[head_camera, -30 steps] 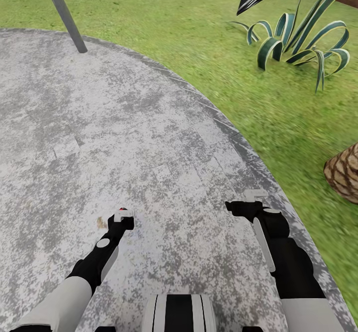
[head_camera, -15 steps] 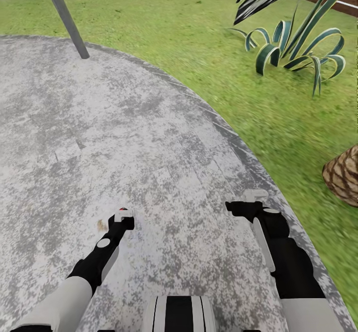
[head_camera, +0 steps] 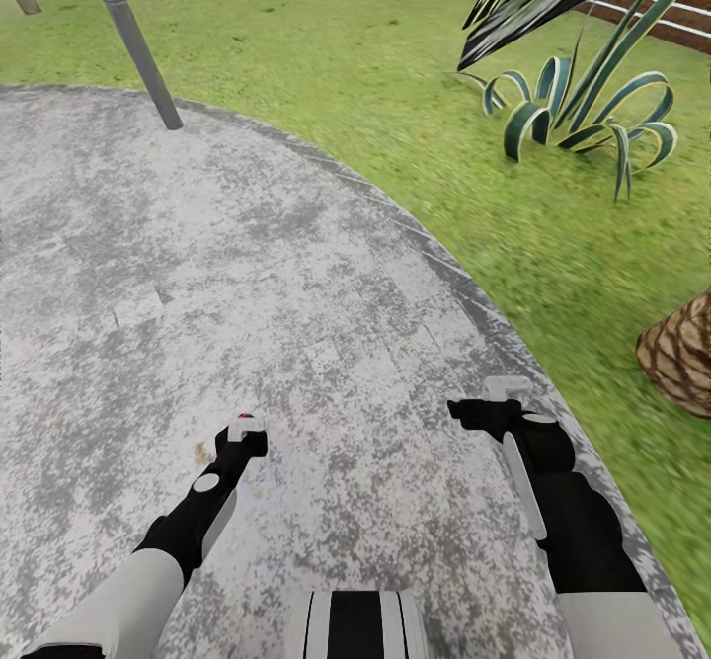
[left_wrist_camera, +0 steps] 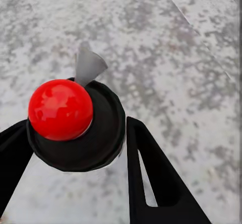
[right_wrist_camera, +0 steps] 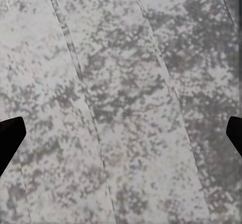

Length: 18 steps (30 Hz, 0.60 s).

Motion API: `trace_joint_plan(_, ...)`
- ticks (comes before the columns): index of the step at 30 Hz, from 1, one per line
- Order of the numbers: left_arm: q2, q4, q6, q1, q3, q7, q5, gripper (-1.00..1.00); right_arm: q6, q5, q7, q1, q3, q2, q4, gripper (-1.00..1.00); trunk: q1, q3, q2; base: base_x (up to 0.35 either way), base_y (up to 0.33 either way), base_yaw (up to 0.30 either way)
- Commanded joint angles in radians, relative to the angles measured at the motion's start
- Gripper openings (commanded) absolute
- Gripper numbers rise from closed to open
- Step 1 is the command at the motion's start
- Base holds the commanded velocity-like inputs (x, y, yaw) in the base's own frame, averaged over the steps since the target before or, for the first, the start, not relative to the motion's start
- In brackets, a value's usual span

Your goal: Pick up the pesticide atomizer in the garden and spray insectifuge to fully cover both potted plants in the garden.

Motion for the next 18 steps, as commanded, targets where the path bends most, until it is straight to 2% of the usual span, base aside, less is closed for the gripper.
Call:
trace_joint_plan(1, 0.000, 0.002, -0.003, 0.000, 0.000, 0.001, -0.001, -1.00, 0.005, 0.000, 0.000, 0.000, 0.000, 0.000, -0.001, 1.00, -0.001, 0.003, 0.000, 0.000, 0.000, 0.000)
trace_joint_plan(12, 0.001, -0.002, 0.007, 0.000, 0.003, 0.003, 0.003, -1.00, 0.005, -0.003, 0.002, 0.001, 0.003, 0.003, -0.001, 1.00, -0.006, 0.046, 0.003, 0.000, 0.000, 0.000)
trace_joint_plan(14, 0.001, -0.004, 0.030, 0.000, 0.002, 0.004, 0.002, -1.00, 0.005, -0.003, 0.000, 0.001, 0.004, 0.003, -0.003, 1.00, -0.006, 0.054, 0.003, 0.000, 0.000, 0.000)
trace_joint_plan(15, 0.001, -0.004, 0.072, 0.000, 0.001, 0.004, 0.002, -1.00, 0.006, -0.003, 0.000, 0.001, 0.004, 0.003, -0.004, 1.00, -0.007, 0.058, 0.003, 0.000, 0.000, 0.000)
trace_joint_plan(18, 0.001, -0.004, 0.117, 0.000, 0.003, 0.003, 0.002, -1.00, 0.006, -0.002, 0.000, 0.002, 0.004, 0.002, -0.003, 1.00, -0.008, 0.069, 0.004, 0.000, 0.000, 0.000)
